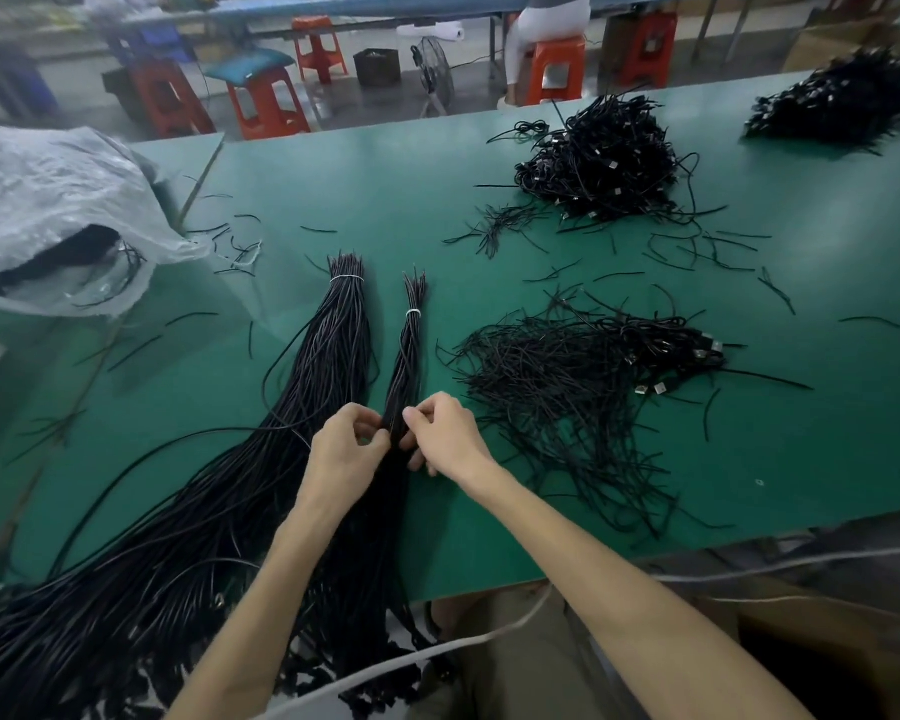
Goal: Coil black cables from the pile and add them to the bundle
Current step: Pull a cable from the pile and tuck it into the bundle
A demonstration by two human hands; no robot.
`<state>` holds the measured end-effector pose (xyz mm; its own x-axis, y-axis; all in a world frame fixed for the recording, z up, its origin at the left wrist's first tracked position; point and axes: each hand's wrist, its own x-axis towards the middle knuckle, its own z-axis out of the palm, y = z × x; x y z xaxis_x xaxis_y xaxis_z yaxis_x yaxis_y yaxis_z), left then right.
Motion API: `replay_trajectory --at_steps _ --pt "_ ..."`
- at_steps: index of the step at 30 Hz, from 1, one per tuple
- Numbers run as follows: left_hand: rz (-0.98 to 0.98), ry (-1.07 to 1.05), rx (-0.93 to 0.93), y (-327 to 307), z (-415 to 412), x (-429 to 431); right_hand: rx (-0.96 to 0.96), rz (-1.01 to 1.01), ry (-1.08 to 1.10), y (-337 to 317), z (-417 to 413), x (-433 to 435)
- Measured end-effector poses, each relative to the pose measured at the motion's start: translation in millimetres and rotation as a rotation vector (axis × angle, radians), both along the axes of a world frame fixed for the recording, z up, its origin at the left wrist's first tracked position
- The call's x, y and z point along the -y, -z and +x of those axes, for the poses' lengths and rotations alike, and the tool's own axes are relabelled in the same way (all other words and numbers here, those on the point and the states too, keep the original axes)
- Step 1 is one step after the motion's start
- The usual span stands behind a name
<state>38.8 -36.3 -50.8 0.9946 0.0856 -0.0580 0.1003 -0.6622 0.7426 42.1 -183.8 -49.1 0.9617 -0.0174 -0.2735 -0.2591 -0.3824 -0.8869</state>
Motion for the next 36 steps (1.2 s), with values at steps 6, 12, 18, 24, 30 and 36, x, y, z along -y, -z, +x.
replay_trajectory --at_steps 6,12,18,24,30,36 --pt "0.267 0.152 0.127 3 -9 4 0.028 -0.288 -0.055 0 10 -2" --pt "0.331 0.313 0.140 9 -5 2 -0.022 -0.463 -0.143 -9 24 -8" --pt "0.271 0.282 0.172 17 -4 -1 -0.048 -0.405 -0.131 -7 23 -6" --pt "0.209 0.224 0.156 18 1 0 -0.031 -0.398 -0.136 -6 24 -7" --pt "0.193 0.145 0.166 21 -2 5 -0.066 -0.383 -0.211 -5 25 0" --pt "0.210 0.148 0.183 25 -2 6 -0.018 -0.384 -0.215 1 24 1"
